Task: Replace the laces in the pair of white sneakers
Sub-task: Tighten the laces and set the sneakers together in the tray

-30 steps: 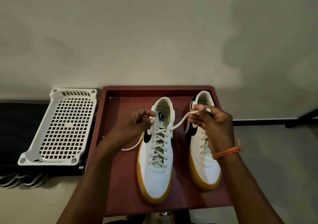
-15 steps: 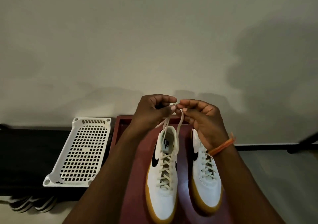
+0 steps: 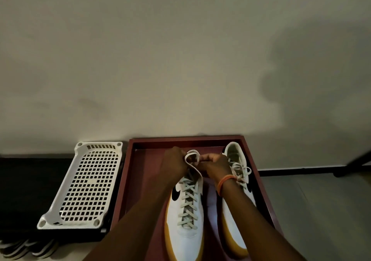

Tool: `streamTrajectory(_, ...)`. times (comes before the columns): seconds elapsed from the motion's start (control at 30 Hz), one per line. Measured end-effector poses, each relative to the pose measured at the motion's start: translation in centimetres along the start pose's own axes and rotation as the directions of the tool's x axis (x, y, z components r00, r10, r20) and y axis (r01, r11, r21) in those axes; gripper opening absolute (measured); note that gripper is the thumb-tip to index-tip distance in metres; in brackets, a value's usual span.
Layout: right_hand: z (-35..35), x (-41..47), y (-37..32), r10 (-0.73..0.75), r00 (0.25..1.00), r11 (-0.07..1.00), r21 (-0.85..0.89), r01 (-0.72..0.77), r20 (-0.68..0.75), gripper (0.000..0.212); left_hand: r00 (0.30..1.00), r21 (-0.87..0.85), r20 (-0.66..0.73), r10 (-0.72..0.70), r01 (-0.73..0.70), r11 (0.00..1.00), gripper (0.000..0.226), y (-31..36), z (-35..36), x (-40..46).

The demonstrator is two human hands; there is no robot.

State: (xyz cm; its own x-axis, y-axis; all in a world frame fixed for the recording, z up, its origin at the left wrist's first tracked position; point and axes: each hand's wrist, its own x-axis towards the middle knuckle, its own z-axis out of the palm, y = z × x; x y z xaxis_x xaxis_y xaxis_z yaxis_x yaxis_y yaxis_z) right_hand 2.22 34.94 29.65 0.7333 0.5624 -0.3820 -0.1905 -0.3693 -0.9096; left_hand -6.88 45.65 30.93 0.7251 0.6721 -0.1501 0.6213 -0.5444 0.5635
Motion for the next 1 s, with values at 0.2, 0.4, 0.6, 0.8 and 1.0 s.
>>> streamTrajectory(0.2, 1.0, 1.7, 0.6, -0.257, 0.922, 0.369, -0.853, 0.369, 0.288, 0.015, 0.987, 0.117, 0.09, 0.131, -0.141, 0.983, 0.02, -1.3, 0.4, 0.8)
streamTrajectory(0.4, 0.2, 0.8, -0.3, -0.444, 0.896, 0.812, -0.419, 0.406, 0.007, 0.031, 0.989, -0.307, -0.145, -0.021, -0.025, 0.951, 0.033, -2.3, 0.0, -1.2)
streamTrajectory(0.6, -1.5, 0.0, 0.8, -0.171, 0.985, 0.816, -0.56, 0.143, 0.003, 0.028, 0.993, -0.248, -0.098, -0.062, 0.037, 0.968, 0.014, -3.6, 2.5, -3.1)
streamTrajectory(0.8, -0.8, -0.9, 1.4, -0.144, 0.988, 0.775, -0.615, 0.143, 0.049, 0.015, 0.987, -0.347, -0.098, -0.131, 0.09, 0.933, 0.051, -3.5, 3.2, -2.1)
streamTrajectory(1.0, -0.4, 0.4, 0.6, -0.243, 0.966, 0.795, -0.59, 0.142, -0.094, 0.016, 0.981, -0.484, -0.156, -0.118, 0.028, 0.874, 0.01, -1.5, 1.8, -0.1)
